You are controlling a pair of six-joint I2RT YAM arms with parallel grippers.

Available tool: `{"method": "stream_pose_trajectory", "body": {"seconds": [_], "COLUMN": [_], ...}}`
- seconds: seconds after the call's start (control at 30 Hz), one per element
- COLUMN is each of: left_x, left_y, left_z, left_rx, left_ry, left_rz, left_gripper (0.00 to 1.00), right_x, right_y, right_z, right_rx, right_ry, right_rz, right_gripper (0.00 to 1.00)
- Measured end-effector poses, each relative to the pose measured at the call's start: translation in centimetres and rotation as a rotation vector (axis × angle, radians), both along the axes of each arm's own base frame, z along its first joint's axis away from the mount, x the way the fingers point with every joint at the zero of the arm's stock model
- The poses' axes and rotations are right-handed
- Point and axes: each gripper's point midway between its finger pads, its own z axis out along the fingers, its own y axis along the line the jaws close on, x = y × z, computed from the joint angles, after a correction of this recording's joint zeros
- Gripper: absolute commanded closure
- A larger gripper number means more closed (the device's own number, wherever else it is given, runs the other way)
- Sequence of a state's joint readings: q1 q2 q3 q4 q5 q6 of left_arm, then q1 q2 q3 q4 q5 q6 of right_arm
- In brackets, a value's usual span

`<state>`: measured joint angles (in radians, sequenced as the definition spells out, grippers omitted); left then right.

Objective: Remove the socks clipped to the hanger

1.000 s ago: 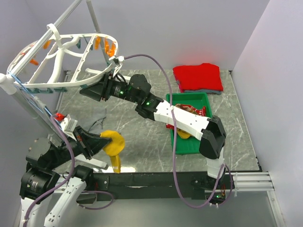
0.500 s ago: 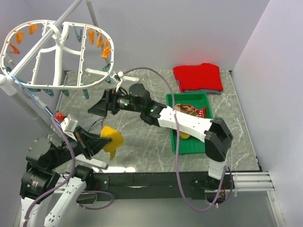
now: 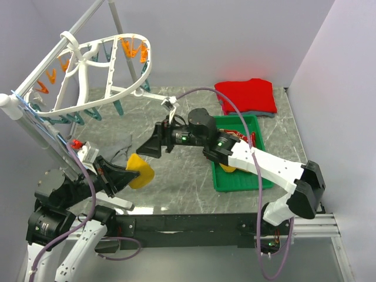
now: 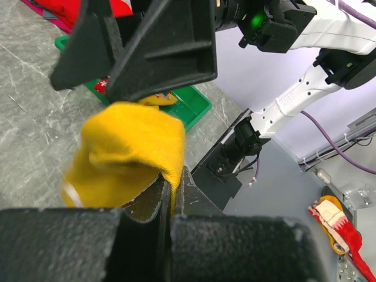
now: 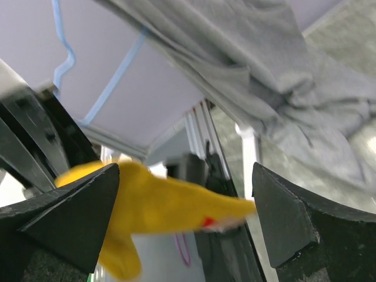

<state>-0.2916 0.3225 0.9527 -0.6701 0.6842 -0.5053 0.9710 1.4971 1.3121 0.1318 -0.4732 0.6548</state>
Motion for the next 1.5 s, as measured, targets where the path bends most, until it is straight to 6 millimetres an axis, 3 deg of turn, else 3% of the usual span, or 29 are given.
{"method": "stream_pose_trajectory", "body": {"seconds": [0.17, 0.3, 0.6, 0.77, 1.0, 1.03, 1.2, 1.23, 1.3, 1.33, 1.4, 1.43, 1.5], "left_x": [0.1, 0.1, 0.1, -0.1, -0.2, -0.2, -0.4, -0.5, -0.5, -0.5, -0.5, -0.5, -0.4], "left_y": [0.0, 0.0, 0.0, -0.1, -0.2, -0.3, -0.4, -0.4, -0.5, -0.5, -0.5, -0.4, -0.4], "left_z": [-0.1, -0.1, -0.1, -0.1, -0.1, -0.1, 0.2, 0.2, 0.3, 0.3, 0.2, 0.2, 0.2], "left_rx": [0.007, 0.009, 0.009, 0.009, 0.01, 0.009, 0.005, 0.003, 0.002, 0.002, 0.005, 0.005, 0.008], "left_ry": [-0.007, -0.009, -0.009, -0.009, -0.004, -0.004, -0.016, -0.02, -0.024, -0.024, -0.023, -0.021, -0.023], "left_rz": [-0.001, -0.004, -0.005, -0.012, -0.027, -0.03, -0.045, -0.05, -0.056, -0.056, -0.052, -0.05, -0.049], "left_gripper": [0.99, 0.99, 0.99, 0.99, 0.99, 0.99, 0.99, 0.98, 0.94, 0.81, 0.67, 0.52, 0.41], "right_x": [-0.3, -1.9, -5.7, -8.1, -9.7, -9.7, -9.6, -9.6, -9.4, -9.3, -9.1, -9.0, -8.3], "right_y": [-1.9, -3.0, -4.7, -4.0, -2.6, -2.4, -1.5, -1.3, -0.8, -0.6, -0.3, -0.3, -0.1], "right_z": [-2.5, -3.5, -0.6, 0.3, -1.1, -1.3, -1.2, -1.2, -1.5, -1.6, -1.9, -2.0, -2.4], "right_rx": [-0.056, -0.067, 0.056, 0.123, 0.114, 0.112, 0.114, 0.113, 0.106, 0.103, 0.094, 0.088, 0.068], "right_ry": [0.001, -0.014, -0.112, -0.123, -0.098, -0.096, -0.108, -0.11, -0.107, -0.111, -0.103, -0.101, -0.103], "right_rz": [0.037, 0.106, 0.256, 0.361, 0.428, 0.429, 0.425, 0.423, 0.408, 0.404, 0.389, 0.378, 0.335], "right_gripper": [0.0, 0.0, 0.0, 0.01, 0.1, 0.22, 0.53, 0.69, 0.89, 1.0, 1.0, 1.0, 1.0]}}
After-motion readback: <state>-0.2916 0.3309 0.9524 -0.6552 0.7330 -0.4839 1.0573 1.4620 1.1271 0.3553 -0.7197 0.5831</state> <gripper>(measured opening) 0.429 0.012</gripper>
